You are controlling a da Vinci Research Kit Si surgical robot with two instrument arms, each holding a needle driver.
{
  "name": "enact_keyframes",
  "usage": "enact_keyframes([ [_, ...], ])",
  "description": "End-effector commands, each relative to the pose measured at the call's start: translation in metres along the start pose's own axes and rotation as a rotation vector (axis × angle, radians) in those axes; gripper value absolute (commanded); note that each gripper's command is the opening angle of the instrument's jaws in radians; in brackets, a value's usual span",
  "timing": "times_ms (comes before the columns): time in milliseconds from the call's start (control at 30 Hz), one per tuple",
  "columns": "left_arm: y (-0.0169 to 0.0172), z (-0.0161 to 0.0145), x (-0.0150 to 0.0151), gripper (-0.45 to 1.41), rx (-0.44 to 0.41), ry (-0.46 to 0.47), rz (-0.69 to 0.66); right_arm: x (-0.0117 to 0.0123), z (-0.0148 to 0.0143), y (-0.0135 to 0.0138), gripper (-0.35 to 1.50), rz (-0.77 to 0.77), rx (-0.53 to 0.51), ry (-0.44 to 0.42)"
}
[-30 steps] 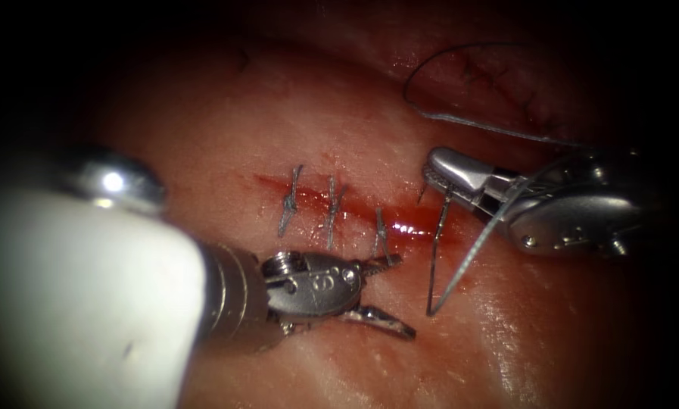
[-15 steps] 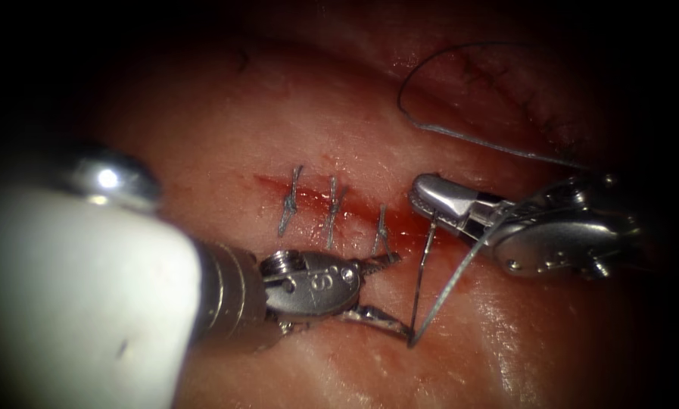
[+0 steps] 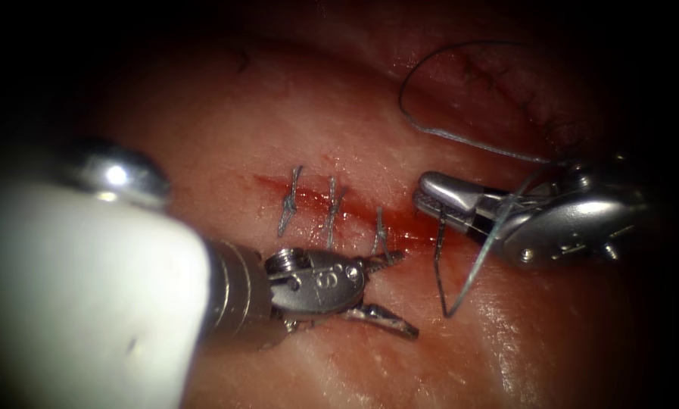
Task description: Wound Closure
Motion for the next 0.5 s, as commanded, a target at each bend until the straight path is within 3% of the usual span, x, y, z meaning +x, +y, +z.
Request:
enact_keyframes([
  [33,0.0003,0.0009,-0.0006,0.66,-0.003,-0.001,-0.001,-0.0003,0.0006,-0.0003,-0.35,0.001,-0.002,0.004],
  [500,0.0002,0.0010,-0.0010,0.68,-0.005,0.000,0.002,-0.0016,0.0008,0.0014,-0.35,0.117,0.000,0.032],
])
